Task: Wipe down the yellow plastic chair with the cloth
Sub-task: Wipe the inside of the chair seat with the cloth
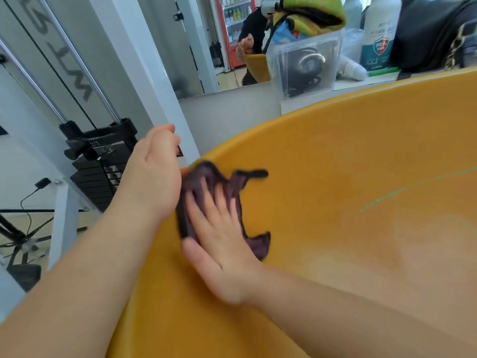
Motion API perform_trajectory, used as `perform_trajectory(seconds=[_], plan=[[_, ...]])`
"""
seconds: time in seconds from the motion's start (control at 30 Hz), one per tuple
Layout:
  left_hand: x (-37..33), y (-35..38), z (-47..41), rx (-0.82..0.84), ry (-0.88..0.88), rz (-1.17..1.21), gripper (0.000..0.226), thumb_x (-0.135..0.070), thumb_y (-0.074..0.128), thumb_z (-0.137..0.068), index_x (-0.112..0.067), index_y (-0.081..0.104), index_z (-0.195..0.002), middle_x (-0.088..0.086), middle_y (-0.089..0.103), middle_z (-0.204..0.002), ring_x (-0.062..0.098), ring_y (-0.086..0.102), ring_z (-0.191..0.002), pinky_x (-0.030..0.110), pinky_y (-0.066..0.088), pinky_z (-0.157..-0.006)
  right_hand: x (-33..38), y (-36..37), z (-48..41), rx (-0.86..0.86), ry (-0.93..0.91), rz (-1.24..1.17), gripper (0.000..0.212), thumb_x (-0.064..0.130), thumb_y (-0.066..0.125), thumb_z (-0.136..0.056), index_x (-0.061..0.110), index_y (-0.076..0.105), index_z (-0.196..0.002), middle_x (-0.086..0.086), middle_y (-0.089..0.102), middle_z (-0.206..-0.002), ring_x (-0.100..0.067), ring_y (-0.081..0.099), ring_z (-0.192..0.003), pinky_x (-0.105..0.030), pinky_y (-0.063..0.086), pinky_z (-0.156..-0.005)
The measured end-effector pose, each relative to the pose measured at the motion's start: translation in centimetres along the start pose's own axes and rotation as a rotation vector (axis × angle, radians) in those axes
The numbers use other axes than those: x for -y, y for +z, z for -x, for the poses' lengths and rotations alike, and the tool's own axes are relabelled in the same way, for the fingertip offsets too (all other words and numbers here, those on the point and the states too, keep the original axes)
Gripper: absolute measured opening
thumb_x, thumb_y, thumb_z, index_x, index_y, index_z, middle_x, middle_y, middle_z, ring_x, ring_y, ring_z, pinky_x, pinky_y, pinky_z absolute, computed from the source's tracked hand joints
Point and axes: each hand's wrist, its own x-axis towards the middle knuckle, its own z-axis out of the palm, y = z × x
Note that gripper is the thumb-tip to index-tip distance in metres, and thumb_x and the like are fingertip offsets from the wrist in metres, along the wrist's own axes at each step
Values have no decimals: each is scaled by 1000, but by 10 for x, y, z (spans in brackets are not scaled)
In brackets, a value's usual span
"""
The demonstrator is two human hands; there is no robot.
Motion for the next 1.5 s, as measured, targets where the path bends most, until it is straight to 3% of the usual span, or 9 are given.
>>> perform_trajectory(seconds=[0.27,0.53,0.73,0.9,1.0,1.1,1.23,1.37,1.5], plan=[[-1,1,0,69,45,-163,24,-33,25,-101,-28,48,-102,3,57,-111,34,56,-106,42,43,-85,-62,-40,-52,-353,296,26,56,48,17,-103,41,15,-159,3,8,-171,-15,-5,-157,-54,-9,-124],[-4,-4,7,34,46,-174,34,-35,25,-97,-32,58,-106,1,55,-122,31,54,-116,51,42,-103,16,9,74,-13,180,-98,60,67,22,-101,46,26,-157,14,36,-150,-15,30,-140,-42,23,-118],[-13,-10,17,67,111,-309,35,-28,33,-98,-12,62,-110,3,58,-114,32,54,-113,52,45,-98,6,-17,108,-117,229,-247,21,31,41,-105,32,62,-106,18,56,-100,-6,56,-97,-30,45,-84],[4,-44,68,135,12,-238,22,-36,44,-97,-40,66,-102,-24,63,-99,2,58,-98,39,49,-83,-10,-12,108,-123,257,-73,35,41,57,-97,34,56,-132,16,50,-133,-9,51,-120,-37,48,-100],[25,-55,104,156,-58,-158,28,-32,41,-104,-50,58,-116,-38,55,-100,-18,52,-93,22,41,-73,-12,4,91,-44,302,29,66,63,41,-97,41,25,-158,10,9,-169,-19,7,-155,-45,11,-125],[37,-51,120,111,-64,-130,38,-30,36,-106,-47,47,-139,-38,48,-120,-33,41,-91,5,38,-73,-1,14,61,47,421,1,71,65,21,-103,39,-10,-161,10,-30,-165,-21,-29,-152,-53,-15,-123],[41,-53,119,84,-33,-106,43,-34,32,-106,-41,45,-147,-25,46,-144,-15,44,-120,3,30,-94,57,19,56,78,286,-129,67,61,13,-104,37,-19,-158,11,-35,-163,-17,-34,-150,-52,-15,-123],[48,-59,118,132,-63,0,58,-46,30,-90,-42,47,-146,-22,49,-146,1,42,-137,39,30,-119,87,10,125,235,74,-221,64,63,13,-104,43,-17,-156,17,-32,-163,-9,-34,-149,-40,-18,-123],[47,-60,118,156,-77,-8,64,-49,30,-85,-44,42,-148,-24,46,-148,1,40,-138,39,30,-119,-9,-4,150,295,274,177,70,80,2,-90,55,-18,-152,14,-33,-163,-20,-26,-154,-53,-11,-124]])
